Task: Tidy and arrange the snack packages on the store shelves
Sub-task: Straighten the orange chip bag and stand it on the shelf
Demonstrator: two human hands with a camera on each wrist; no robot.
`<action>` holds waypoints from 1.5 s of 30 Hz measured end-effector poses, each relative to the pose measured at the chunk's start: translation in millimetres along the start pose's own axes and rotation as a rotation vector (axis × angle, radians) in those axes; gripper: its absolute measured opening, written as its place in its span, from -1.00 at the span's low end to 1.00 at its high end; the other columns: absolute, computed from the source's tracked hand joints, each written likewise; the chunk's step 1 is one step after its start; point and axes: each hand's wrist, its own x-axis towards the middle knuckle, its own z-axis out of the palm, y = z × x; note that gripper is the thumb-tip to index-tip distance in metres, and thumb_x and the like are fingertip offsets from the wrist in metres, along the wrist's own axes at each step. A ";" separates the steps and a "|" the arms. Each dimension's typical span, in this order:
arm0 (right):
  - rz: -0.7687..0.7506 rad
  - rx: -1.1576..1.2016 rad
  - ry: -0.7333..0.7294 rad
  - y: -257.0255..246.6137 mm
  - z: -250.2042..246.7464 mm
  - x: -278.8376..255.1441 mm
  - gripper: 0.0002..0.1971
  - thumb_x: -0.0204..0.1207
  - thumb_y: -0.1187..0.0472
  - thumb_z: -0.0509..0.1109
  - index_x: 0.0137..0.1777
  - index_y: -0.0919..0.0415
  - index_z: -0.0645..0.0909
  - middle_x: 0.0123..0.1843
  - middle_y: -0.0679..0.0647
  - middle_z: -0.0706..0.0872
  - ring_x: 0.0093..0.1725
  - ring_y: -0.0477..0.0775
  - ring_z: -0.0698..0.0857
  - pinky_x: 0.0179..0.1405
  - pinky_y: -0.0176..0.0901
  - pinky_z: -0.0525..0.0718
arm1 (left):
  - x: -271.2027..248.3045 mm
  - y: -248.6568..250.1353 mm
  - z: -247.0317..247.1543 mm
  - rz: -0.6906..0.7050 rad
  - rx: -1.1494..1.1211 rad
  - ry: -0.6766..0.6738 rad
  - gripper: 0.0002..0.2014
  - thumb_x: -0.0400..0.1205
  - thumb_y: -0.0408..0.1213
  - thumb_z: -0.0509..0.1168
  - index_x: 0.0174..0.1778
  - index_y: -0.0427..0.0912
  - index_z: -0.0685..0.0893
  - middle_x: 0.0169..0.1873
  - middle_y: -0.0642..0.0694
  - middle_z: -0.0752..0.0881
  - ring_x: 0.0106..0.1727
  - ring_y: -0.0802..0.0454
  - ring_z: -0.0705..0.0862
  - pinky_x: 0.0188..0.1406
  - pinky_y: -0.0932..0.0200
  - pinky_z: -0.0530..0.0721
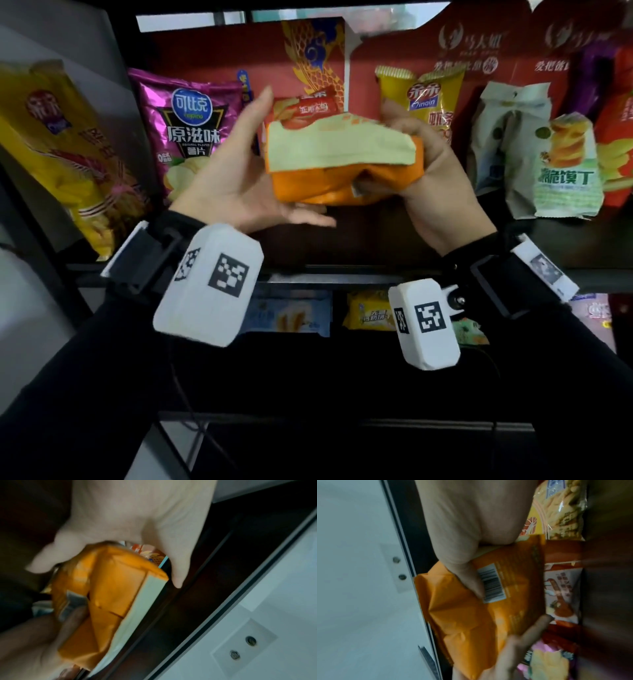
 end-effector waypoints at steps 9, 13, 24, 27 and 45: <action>0.476 0.287 0.055 -2.2 -16.1 -5.9 -0.62 0.68 0.13 0.11 0.47 -0.02 0.47 0.37 0.09 0.67 0.28 0.16 0.69 0.20 0.20 0.64 | 9.0 -26.1 -1.1 0.342 0.169 0.235 -0.14 0.37 -0.49 0.38 0.61 -0.09 0.24 0.38 -0.19 0.63 0.26 -0.10 0.71 0.01 -0.05 0.76; 0.503 0.150 -0.037 4.0 -10.1 -9.0 -0.62 0.60 -0.12 0.24 0.35 -0.04 0.56 0.22 -0.04 0.77 0.20 0.03 0.75 0.08 0.07 0.72 | 14.9 -39.8 -8.1 0.417 0.402 0.263 0.11 0.30 -0.49 0.50 0.67 0.01 -0.01 0.48 -0.16 0.51 0.37 -0.06 0.64 0.26 -0.06 0.68; 0.361 0.141 0.174 32.0 5.7 -16.6 -0.61 0.50 0.11 0.49 0.31 0.15 0.61 0.12 0.06 0.81 0.06 0.04 0.80 -0.02 -0.08 0.78 | 24.4 -59.1 -19.3 0.424 0.321 0.354 -0.10 0.34 -0.18 0.60 0.58 -0.05 0.31 0.28 -0.11 0.71 0.20 -0.08 0.75 0.06 -0.01 0.76; 0.390 0.163 0.119 32.4 7.6 -17.2 -0.50 0.50 0.08 0.48 0.41 0.15 0.49 0.20 0.07 0.77 0.11 0.03 0.79 0.09 -0.04 0.76 | 21.6 -59.5 -23.1 0.382 0.297 0.356 -0.31 0.37 -0.22 0.56 0.44 -0.20 0.52 0.14 -0.14 0.79 0.11 -0.11 0.79 -0.03 0.04 0.75; 0.106 0.264 0.125 31.3 3.7 -26.8 -0.59 0.36 0.45 0.47 0.20 0.14 0.61 0.16 0.04 0.76 0.22 0.06 0.71 0.21 -0.04 0.66 | 11.9 -62.9 -13.3 0.588 0.275 0.310 -0.04 0.08 0.11 0.69 0.36 -0.09 0.45 0.17 -0.01 0.72 0.23 0.04 0.69 0.21 0.10 0.64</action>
